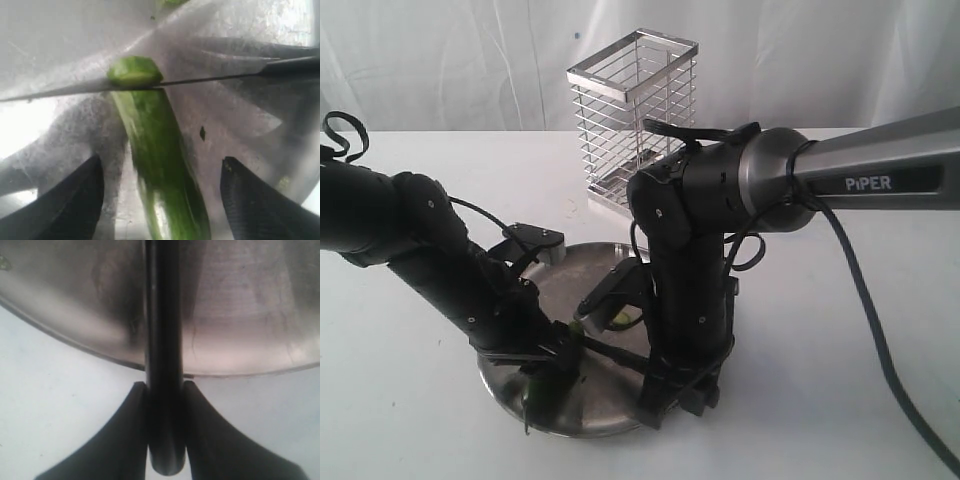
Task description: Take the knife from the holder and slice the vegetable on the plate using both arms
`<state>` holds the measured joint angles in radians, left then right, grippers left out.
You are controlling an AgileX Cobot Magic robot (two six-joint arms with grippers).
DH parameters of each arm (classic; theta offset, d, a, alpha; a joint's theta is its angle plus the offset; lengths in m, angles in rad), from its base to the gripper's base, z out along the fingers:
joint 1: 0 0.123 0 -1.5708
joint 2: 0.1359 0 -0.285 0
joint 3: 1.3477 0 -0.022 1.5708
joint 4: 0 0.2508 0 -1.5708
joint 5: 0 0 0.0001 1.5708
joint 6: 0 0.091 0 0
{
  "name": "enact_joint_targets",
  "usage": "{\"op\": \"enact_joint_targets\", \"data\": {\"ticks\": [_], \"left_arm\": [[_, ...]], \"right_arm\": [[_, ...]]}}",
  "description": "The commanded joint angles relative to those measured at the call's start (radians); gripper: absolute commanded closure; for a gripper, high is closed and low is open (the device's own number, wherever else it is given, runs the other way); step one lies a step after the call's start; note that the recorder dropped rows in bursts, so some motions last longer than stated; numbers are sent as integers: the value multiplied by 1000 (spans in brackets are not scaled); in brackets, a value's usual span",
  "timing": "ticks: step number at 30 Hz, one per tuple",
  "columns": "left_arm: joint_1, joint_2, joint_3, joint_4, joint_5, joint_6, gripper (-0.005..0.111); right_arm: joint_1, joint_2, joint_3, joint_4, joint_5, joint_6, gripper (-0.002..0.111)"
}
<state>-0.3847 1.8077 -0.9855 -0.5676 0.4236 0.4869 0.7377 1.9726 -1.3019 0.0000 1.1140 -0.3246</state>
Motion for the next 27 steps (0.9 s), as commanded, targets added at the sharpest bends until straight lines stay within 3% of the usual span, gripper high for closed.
{"op": "enact_joint_targets", "data": {"ticks": [1, 19, 24, 27], "left_arm": [[10, 19, 9, 19, -7, 0, 37], [28, 19, 9, 39, -25, -30, 37], [83, 19, 7, 45, -27, -69, 37], [83, 19, 7, 33, -17, -69, 43]], "right_arm": [[3, -5, 6, 0, 53, -12, 108], [18, -5, 41, -41, 107, 39, 108], [20, -5, 70, -45, 107, 41, 108], [20, -5, 70, -56, 107, 43, 108]]}}
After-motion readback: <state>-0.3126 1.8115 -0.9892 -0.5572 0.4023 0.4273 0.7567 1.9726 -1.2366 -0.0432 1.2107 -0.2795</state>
